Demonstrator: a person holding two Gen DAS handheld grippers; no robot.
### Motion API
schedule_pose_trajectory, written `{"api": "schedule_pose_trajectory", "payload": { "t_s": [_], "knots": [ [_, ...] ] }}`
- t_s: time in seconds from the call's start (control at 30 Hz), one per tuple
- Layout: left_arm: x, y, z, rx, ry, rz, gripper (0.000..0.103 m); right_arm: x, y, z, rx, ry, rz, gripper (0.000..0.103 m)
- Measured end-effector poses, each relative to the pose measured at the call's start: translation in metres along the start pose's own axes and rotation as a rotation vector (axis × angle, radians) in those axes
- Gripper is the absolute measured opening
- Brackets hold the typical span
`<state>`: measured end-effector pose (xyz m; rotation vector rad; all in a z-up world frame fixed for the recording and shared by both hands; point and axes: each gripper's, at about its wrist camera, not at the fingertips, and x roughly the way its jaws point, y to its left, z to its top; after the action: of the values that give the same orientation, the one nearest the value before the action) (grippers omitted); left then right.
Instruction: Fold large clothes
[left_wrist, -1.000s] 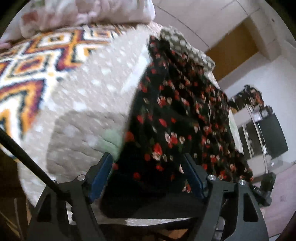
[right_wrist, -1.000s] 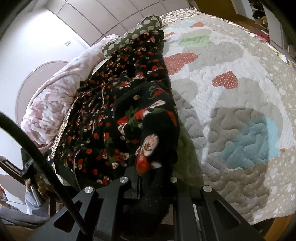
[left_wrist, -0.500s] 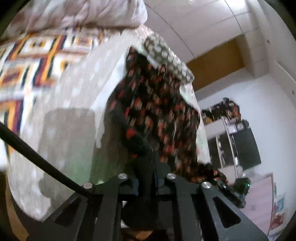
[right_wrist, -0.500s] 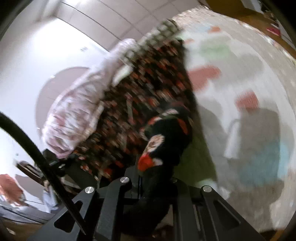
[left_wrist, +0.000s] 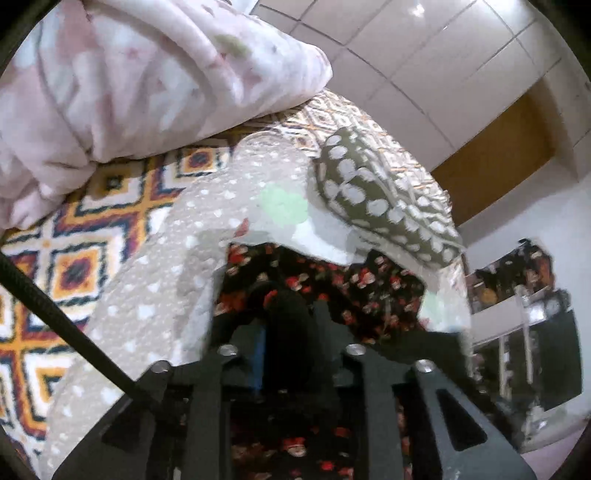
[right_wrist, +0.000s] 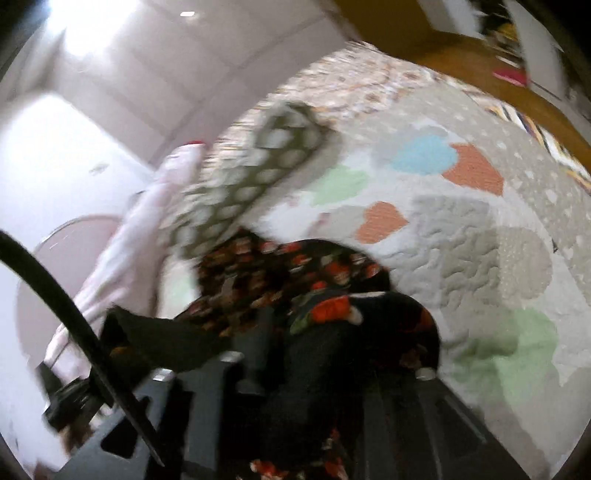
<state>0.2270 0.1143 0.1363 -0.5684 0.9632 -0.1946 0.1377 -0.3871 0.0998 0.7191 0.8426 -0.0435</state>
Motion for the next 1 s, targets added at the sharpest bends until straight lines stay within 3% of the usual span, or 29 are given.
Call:
{"api": "schedule_pose_trajectory", "payload": {
  "t_s": [0.07, 0.13, 0.43, 0.5, 0.63, 0.67, 0.77, 0.8, 0.9, 1.0],
  "knots": [
    [0.0, -0.004, -0.001, 0.028, -0.004, -0.033, 0.04, 0.014, -0.003, 0.006, 0.006, 0.003, -0.012, 0.053],
    [-0.009, -0.005, -0.007, 0.063, -0.042, -0.025, 0.058, 0.021, -0.003, 0.008, -0.026, 0.002, -0.024, 0.056],
    [-0.053, -0.003, -0.013, 0.091, -0.131, 0.018, 0.065, -0.01, -0.002, 0.032, 0.014, -0.059, 0.056, 0.066],
    [-0.062, -0.003, -0.019, 0.093, -0.136, 0.027, 0.066, -0.026, 0.0, 0.04, 0.014, -0.117, 0.033, 0.078],
    [-0.07, -0.004, -0.04, 0.12, -0.112, 0.018, 0.069, -0.047, 0.005, 0.043, -0.021, -0.169, -0.007, 0.077],
    [-0.069, -0.005, -0.048, 0.13, -0.099, 0.022, 0.069, -0.05, 0.01, 0.037, -0.064, -0.158, -0.034, 0.072],
    [-0.061, -0.005, -0.077, 0.18, -0.056, 0.051, 0.069, -0.048, 0.018, 0.017, -0.198, -0.096, -0.061, 0.026],
    [-0.056, -0.005, -0.087, 0.198, -0.042, 0.064, 0.069, -0.042, 0.02, 0.006, -0.243, -0.063, -0.056, 0.019],
    [-0.025, -0.007, -0.111, 0.277, 0.036, 0.126, 0.069, -0.016, 0.019, -0.019, -0.324, 0.025, -0.059, 0.019],
    [0.019, -0.006, -0.119, 0.388, 0.115, 0.259, 0.069, 0.019, 0.015, -0.022, -0.373, 0.058, -0.171, 0.018]
  ]
}}
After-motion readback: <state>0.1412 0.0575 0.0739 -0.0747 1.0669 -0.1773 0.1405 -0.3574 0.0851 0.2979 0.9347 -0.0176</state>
